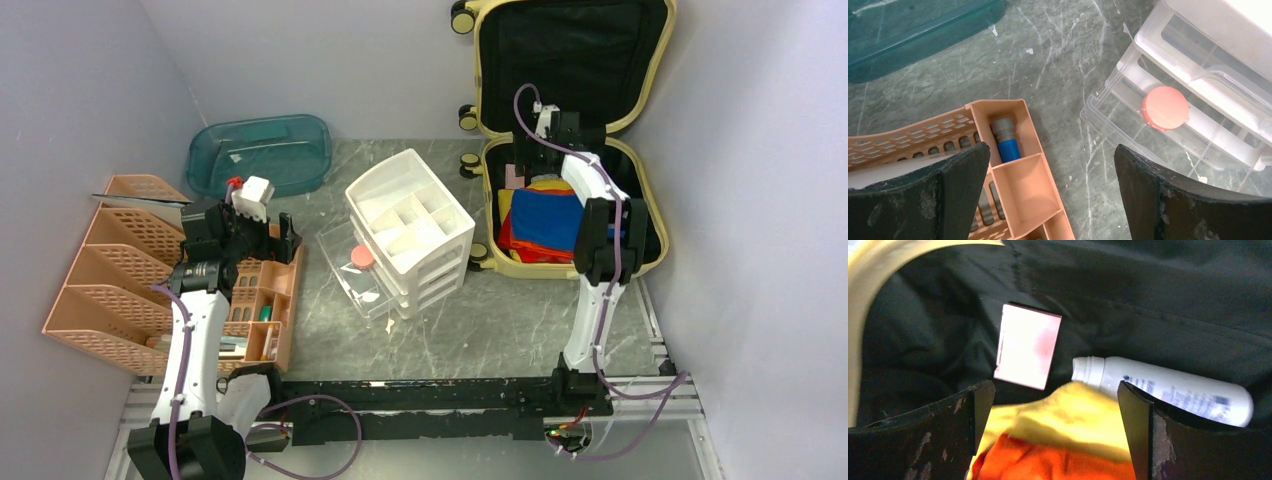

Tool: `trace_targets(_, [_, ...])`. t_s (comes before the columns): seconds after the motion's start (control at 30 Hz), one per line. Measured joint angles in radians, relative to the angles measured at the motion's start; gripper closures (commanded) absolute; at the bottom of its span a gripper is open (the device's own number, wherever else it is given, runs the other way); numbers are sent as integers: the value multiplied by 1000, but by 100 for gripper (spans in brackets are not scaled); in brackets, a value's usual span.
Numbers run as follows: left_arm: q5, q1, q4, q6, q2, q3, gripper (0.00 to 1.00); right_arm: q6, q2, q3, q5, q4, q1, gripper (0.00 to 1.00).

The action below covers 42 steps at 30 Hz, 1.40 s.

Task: Open, take out, and arrange the luggage
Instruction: Pick up the personal item from the luggage.

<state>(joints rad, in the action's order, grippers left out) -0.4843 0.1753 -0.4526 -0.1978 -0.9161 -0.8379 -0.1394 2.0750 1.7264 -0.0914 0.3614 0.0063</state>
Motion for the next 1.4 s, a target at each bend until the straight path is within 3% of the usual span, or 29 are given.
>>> trace_targets(0.27, [-2,0,0,0,-13,0,0,100,210,145,-91,39,-10,0])
trace_targets(0.67, [-2,0,0,-3,-17,0,0,184,287,222,-112,57,2,0])
trace_targets(0.8, [-2,0,0,-4,-17,0,0,175,290,222,-90,57,3,12])
trace_targets(0.93, [-2,0,0,-4,-17,0,0,167,302,221,-91,58,3,39])
trace_targets(1.07, [-1,0,0,-4,-17,0,0,170,306,221,-93,60,1,53])
trace_targets(1.4, [-1,0,0,-8,-17,0,0,164,203,162,-108,56,0,59])
